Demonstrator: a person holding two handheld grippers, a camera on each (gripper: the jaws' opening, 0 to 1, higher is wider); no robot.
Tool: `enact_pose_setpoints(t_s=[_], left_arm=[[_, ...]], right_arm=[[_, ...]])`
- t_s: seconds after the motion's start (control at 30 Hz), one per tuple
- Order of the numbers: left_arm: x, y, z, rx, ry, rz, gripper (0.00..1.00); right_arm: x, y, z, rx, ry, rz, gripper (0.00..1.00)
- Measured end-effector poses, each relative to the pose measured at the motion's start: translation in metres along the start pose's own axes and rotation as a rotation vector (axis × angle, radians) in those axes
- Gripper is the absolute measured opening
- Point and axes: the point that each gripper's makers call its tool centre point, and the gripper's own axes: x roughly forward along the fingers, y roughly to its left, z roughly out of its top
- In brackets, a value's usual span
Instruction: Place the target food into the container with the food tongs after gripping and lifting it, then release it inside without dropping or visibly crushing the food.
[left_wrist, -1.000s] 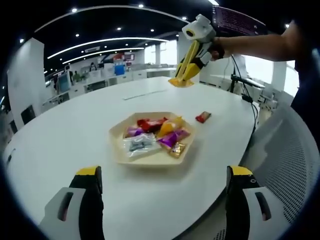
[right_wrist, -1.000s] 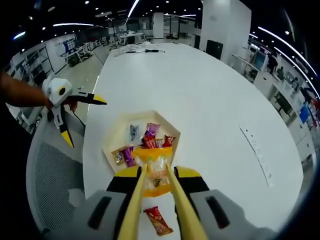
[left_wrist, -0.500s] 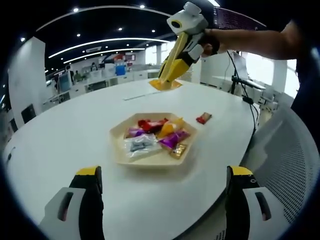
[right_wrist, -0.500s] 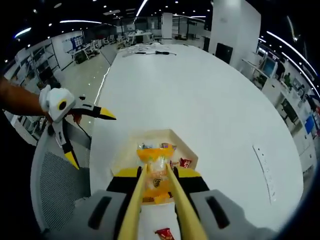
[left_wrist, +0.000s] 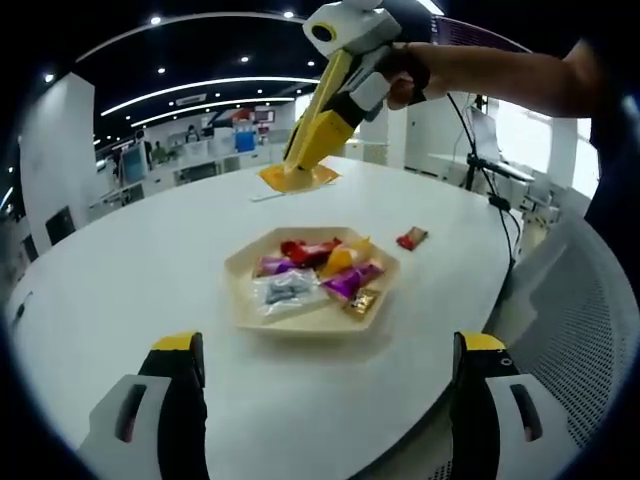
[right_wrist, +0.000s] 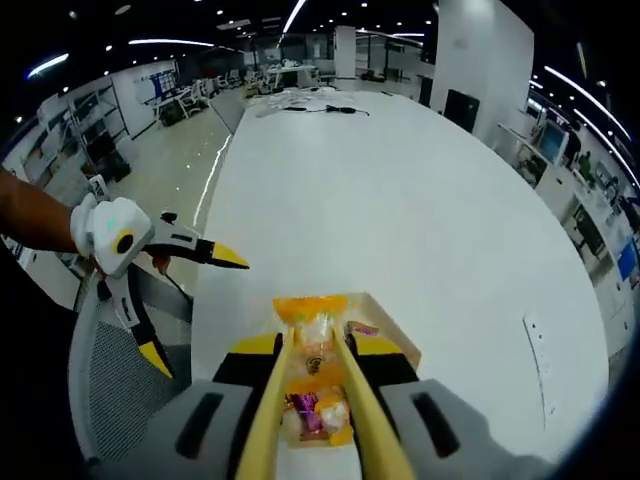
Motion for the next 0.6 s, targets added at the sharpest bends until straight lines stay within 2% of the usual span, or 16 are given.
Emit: enact_pose_setpoints(t_s=[0.6], left_arm=[[-0.0005,0.0023,0.0009,-0.01,-0.008,0.006,1.0]], right_arm=[[-0.0005,-0.0024,0.0034,-0.038,-0.026,-0.01,0.27]])
